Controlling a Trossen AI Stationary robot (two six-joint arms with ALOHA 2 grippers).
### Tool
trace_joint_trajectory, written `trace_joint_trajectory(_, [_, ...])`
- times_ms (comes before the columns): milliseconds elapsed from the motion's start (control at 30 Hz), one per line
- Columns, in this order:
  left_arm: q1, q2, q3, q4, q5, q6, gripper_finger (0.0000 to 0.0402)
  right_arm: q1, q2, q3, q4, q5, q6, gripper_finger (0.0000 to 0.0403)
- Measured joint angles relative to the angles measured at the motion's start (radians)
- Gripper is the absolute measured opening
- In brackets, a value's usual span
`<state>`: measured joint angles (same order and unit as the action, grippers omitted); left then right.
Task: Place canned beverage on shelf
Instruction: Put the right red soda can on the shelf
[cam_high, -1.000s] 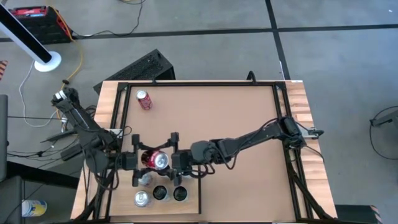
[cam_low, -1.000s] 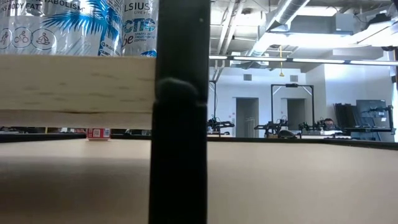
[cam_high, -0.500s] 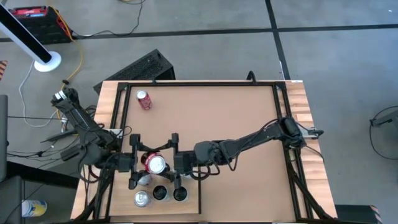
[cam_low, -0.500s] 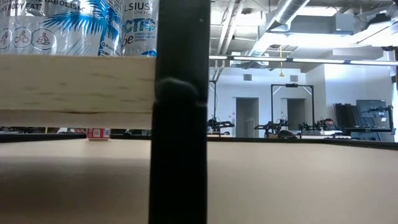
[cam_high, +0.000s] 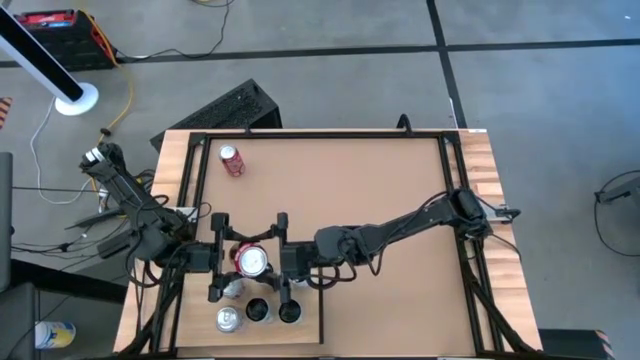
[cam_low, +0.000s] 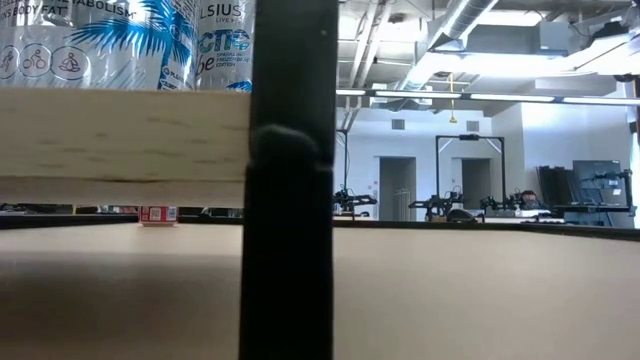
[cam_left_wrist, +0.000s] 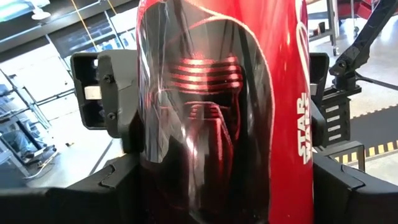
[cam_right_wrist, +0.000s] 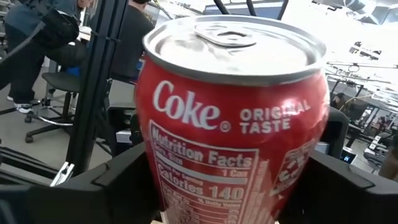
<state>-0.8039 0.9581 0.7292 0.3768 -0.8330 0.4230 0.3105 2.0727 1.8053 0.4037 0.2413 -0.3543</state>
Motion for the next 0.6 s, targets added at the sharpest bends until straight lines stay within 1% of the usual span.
trace_joint_trajectory(100, [0.001, 0.0, 0.0, -0.001, -0.001, -0.001, 0.028, 0.001, 0.0, 0.0, -0.001, 0.0, -0.017, 0.0328])
trace_joint_trajectory(267, [0.001, 0.0, 0.0, -0.007, -0.002, -0.002, 0.0284, 0.002, 0.0, 0.0, -0.004, 0.001, -0.033, 0.0325])
trace_joint_trajectory(367, [0.001, 0.0, 0.0, -0.035, -0.005, -0.01, 0.0328, 0.002, 0.0, 0.0, -0.028, 0.002, -0.044, 0.0325])
trace_joint_trajectory(433, [-0.01, -0.001, 0.0, -0.07, -0.035, -0.029, 0.0358, 0.002, 0.002, 0.0, -0.052, 0.007, -0.056, 0.0325])
trace_joint_trajectory(500, [-0.033, -0.008, 0.0, -0.113, -0.092, -0.065, 0.0378, 0.002, 0.003, 0.0, -0.071, 0.04, -0.075, 0.0325])
trace_joint_trajectory(600, [-0.078, -0.03, 0.011, -0.2, -0.188, -0.11, 0.0389, 0.002, 0.004, 0.0, -0.09, 0.064, -0.09, 0.0325])
